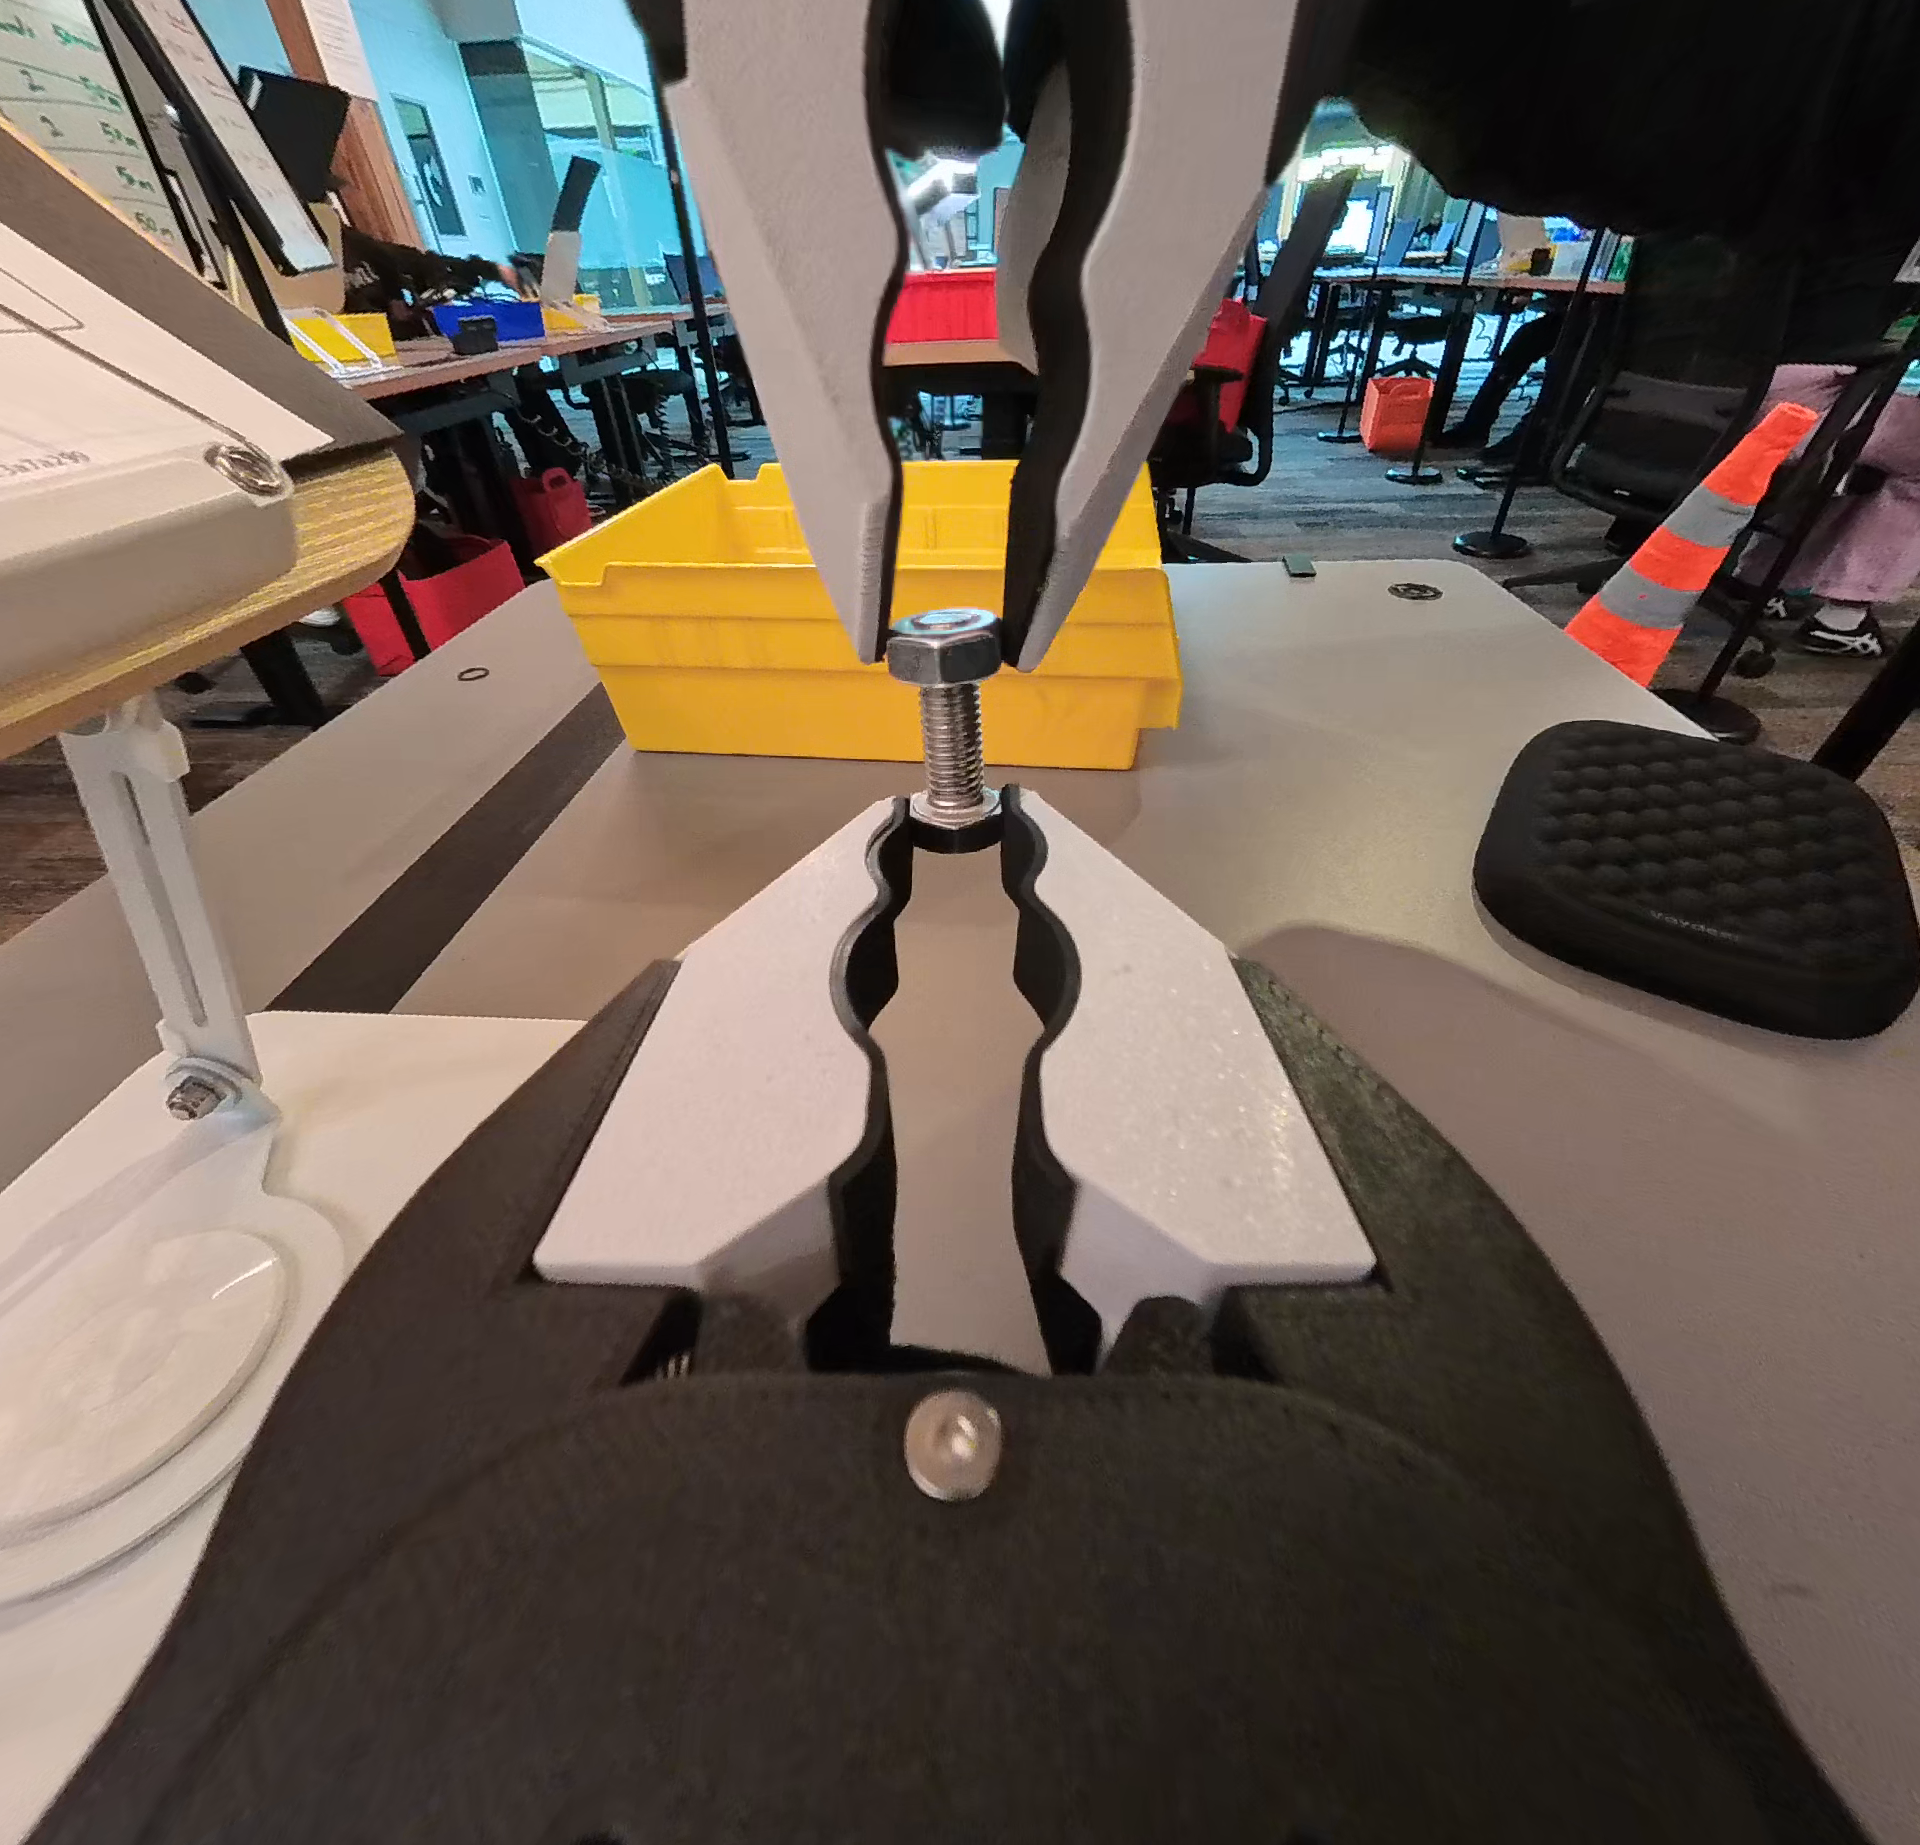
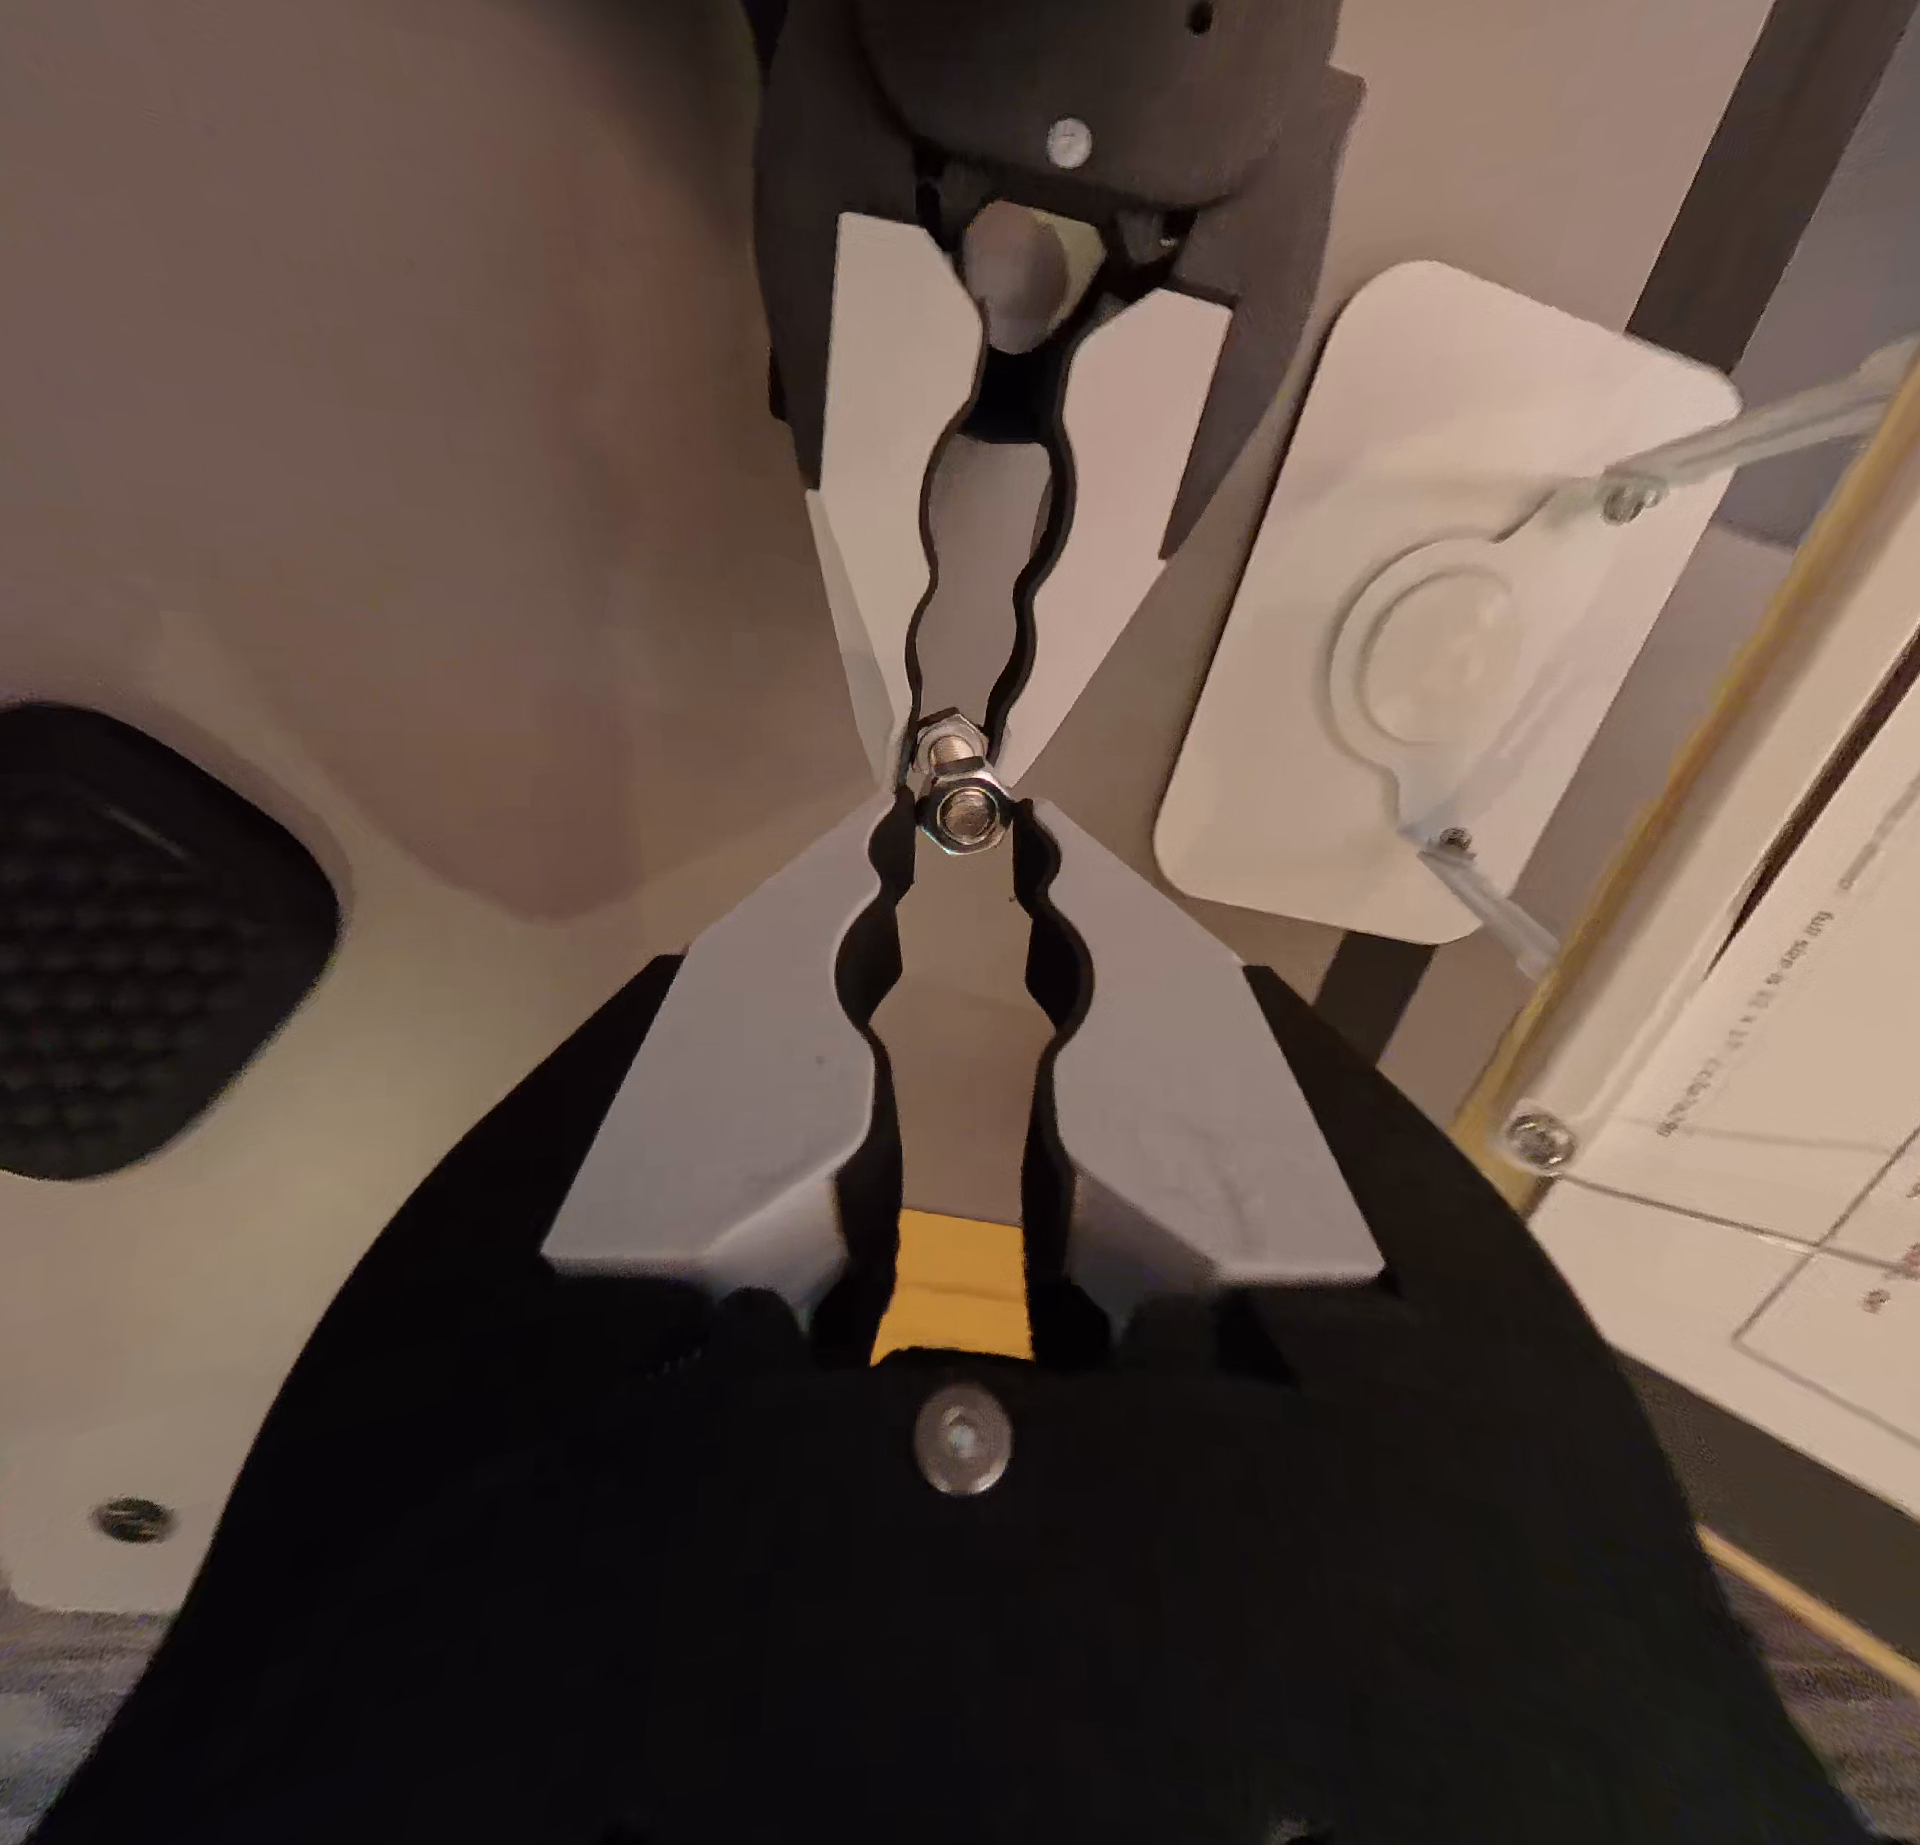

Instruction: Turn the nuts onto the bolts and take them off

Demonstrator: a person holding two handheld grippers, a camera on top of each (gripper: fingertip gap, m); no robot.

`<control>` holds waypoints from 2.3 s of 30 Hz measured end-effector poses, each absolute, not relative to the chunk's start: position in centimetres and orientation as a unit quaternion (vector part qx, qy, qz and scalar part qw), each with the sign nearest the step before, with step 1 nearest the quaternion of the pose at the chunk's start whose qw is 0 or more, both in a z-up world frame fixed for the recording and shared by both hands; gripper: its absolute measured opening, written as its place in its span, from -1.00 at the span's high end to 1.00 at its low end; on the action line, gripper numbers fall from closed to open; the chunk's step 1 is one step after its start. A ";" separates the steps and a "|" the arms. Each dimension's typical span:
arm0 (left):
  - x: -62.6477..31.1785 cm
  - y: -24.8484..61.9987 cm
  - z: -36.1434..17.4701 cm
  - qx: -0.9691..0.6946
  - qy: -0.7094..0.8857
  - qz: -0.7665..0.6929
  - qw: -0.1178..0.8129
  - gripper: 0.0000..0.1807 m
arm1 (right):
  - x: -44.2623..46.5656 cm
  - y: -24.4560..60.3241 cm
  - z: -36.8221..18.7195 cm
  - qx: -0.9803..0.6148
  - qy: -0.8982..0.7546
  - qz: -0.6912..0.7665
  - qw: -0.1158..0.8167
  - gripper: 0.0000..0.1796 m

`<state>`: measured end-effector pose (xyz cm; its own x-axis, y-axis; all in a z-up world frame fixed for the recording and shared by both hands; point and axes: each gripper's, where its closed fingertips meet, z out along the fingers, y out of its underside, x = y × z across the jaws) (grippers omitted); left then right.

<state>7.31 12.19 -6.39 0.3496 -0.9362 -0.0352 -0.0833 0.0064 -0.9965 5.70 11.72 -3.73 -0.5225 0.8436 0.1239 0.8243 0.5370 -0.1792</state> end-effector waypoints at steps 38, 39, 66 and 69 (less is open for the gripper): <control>7.4 12.2 -6.5 -0.596 0.428 -0.378 0.565 0.84 | 5.4 11.7 -3.7 -0.608 -0.781 0.115 0.089 0.46; 7.4 12.3 -6.5 -0.597 0.428 -0.377 0.565 0.83 | 5.4 11.8 -3.6 -0.583 -0.800 0.101 0.098 0.50; 7.4 12.3 -6.5 -0.596 0.428 -0.377 0.565 0.84 | 5.4 11.8 -3.3 -0.501 -0.854 0.069 0.122 0.58; 7.4 12.2 -6.6 -0.596 0.429 -0.377 0.564 0.83 | 5.7 11.7 -3.6 -0.453 -0.882 0.045 0.121 0.72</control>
<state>7.45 12.24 -6.55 0.3479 -0.9369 -0.0348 -0.0865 0.0049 -0.9962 5.69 11.72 -3.58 -0.5596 0.8106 0.1724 0.7889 0.5848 -0.1887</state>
